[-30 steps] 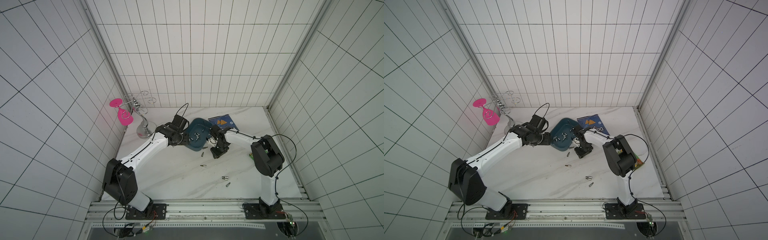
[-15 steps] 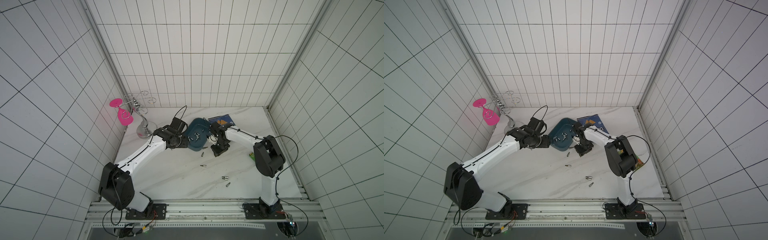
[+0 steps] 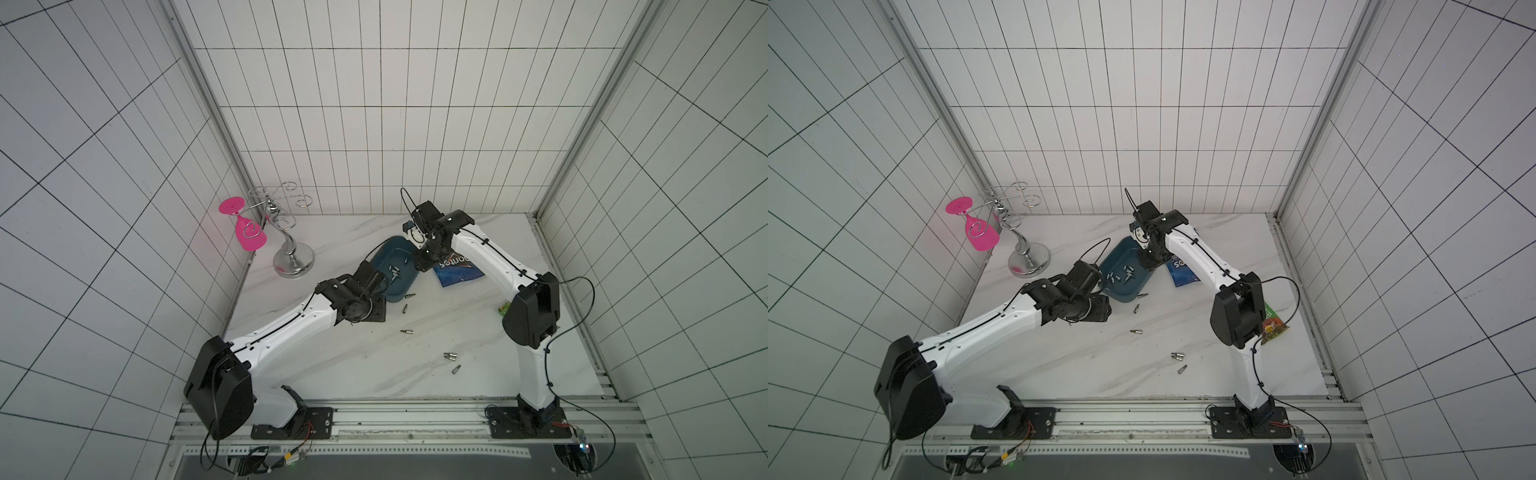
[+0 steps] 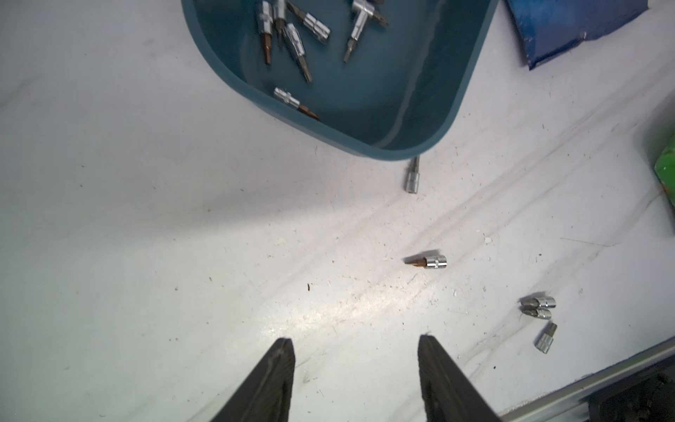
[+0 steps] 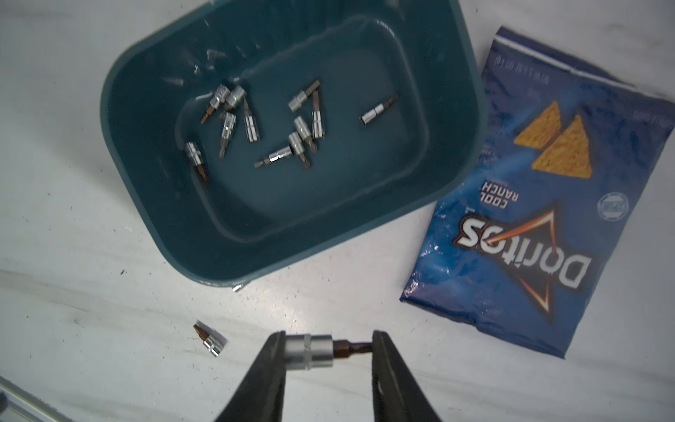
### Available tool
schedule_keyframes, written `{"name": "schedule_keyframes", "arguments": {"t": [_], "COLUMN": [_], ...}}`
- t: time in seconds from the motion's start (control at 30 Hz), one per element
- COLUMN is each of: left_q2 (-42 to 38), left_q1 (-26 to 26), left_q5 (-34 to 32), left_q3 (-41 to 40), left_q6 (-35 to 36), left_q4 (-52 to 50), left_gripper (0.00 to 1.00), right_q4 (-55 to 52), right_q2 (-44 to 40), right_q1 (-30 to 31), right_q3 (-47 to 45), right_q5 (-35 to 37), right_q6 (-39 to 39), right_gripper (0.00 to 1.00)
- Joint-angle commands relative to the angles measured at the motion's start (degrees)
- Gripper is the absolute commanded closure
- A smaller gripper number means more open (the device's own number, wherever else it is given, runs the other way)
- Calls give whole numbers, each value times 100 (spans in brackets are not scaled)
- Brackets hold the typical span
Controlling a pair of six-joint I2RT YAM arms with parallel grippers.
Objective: Put the bit on the desktop into the storage box
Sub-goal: Pick up the screwdriver bit from the center of the board, then place the screwdriver bit in the storage box.
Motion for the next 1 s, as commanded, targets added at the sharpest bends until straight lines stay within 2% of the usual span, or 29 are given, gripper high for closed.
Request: {"name": "schedule_keyframes", "arguments": {"t": [0.0,0.3,0.5,0.63,0.8,0.97], "left_q2": [-285,-877,-867,-378,464,1307], "left_q1": [-218,-594,-607,-612,-634,-716], "left_q5": [-40,-243,-280,-222,-123,25], "left_q3": [-215,-447,-430,-227,212,826], "left_q6": [-459,-939,-816,-636,-274,-12], "left_q4": [122,-257,-192,52,367,208], "left_gripper": [42,42,41,40,40,38], "right_q4": [-405,-327,-325,-89,123,221], "right_q2": [578,1729,1608,1145,874,706], "right_q1": [62,-19,-385,-689,-991,-1283], "right_q3": [587,1860,2254,1707,1252,904], "right_q5": [-76,-373,-175,140,410,341], "right_q6": [-126,-273,105,339,579,646], "right_gripper": [63,61,60,56,55,55]}}
